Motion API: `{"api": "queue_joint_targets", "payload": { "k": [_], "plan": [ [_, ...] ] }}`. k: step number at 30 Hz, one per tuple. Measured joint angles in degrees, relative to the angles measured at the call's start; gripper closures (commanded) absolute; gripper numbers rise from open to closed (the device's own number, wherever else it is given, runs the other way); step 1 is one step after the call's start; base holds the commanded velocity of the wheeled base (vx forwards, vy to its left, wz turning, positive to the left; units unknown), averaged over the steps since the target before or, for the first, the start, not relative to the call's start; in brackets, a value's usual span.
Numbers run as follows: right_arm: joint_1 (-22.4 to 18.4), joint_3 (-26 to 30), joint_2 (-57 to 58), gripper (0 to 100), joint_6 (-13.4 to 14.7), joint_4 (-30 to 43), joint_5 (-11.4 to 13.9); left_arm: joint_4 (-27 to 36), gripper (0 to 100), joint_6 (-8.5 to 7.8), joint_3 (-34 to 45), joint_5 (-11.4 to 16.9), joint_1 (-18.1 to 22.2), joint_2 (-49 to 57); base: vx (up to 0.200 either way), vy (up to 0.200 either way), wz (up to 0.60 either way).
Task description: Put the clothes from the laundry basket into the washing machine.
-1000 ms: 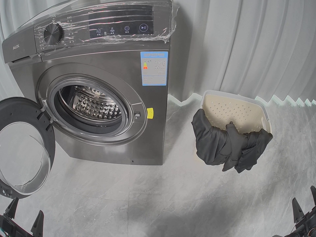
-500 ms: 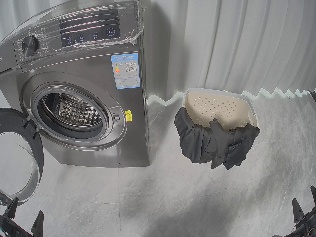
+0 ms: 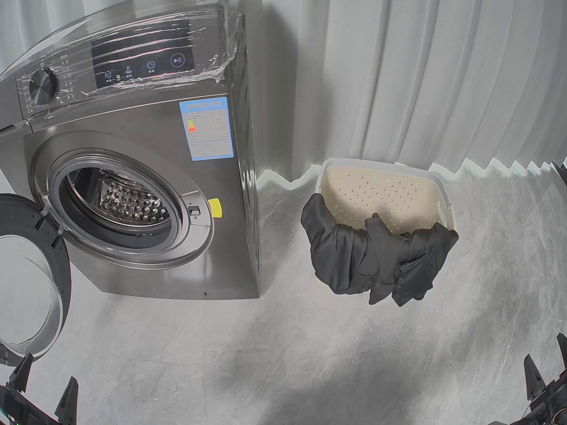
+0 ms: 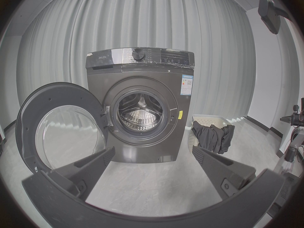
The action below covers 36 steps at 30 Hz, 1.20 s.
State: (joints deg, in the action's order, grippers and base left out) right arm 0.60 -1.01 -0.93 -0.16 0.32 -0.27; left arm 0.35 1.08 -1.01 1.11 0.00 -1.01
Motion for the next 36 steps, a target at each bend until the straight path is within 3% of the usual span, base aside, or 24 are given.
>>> {"api": "queue_joint_targets", "payload": {
  "k": [7,28,36],
  "plan": [
    [0.0,0.0,0.0,0,0.0,0.0,0.0,0.0,0,0.0,0.0,0.0,0.0,0.0,0.0,-0.2,0.0],
    [0.0,0.0,0.0,0,0.1,0.0,0.0,0.0,0,-0.2,0.0,0.0,0.0,0.0,0.0,0.0,0.0],
    [0.0,0.0,0.0,0,0.0,0.0,0.0,0.0,0,-0.18,0.0,-0.1,0.0,0.0,0.0,-0.2,0.0]
  ]
}}
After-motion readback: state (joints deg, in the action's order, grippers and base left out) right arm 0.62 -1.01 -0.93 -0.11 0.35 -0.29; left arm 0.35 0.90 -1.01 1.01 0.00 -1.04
